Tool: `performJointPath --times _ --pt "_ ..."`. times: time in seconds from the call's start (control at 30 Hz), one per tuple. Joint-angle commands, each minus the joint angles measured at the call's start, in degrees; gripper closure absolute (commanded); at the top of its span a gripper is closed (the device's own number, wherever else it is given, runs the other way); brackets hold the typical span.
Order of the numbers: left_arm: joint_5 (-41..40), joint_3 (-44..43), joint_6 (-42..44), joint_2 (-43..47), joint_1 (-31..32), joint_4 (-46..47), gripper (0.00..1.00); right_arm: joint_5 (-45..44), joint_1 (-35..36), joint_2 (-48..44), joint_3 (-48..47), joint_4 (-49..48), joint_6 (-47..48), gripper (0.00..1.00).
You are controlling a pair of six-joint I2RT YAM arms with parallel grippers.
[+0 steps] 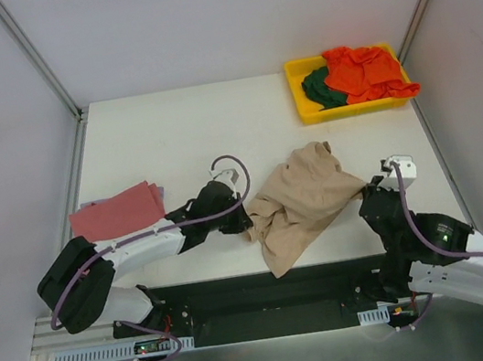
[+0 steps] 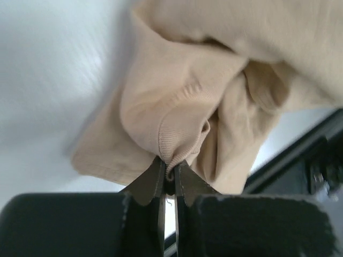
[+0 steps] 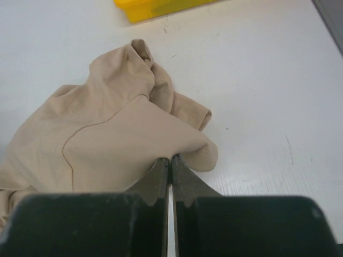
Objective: Fold and stack the t-shirts
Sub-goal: Flatten out the tshirt
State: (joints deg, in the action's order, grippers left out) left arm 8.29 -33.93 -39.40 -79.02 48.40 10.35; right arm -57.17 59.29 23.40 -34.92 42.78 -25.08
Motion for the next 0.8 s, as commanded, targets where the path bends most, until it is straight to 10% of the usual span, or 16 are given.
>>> performJointPath --times 0.0,0.27,0.53,0.77 --pt "-24.8 -10.0 4.6 5.9 -0.1 -14.8 1.0 -5.8 -1.0 5.4 -9.7 -2.6 6.4 0.99" --pt "-40.1 -33.9 25.5 18.8 -4.5 -21.0 1.0 11.2 -9.4 17.1 -39.9 -11.2 29.2 0.99" --pt "-31.1 -63.1 40.9 23.3 -4.5 -24.0 1.0 33.6 -9.6 32.7 -84.7 -1.1 35.7 0.99" --pt "-22.0 -71.9 44.0 23.0 -4.5 -24.9 1.0 42.1 -9.5 33.6 -91.1 -6.4 37.5 0.99"
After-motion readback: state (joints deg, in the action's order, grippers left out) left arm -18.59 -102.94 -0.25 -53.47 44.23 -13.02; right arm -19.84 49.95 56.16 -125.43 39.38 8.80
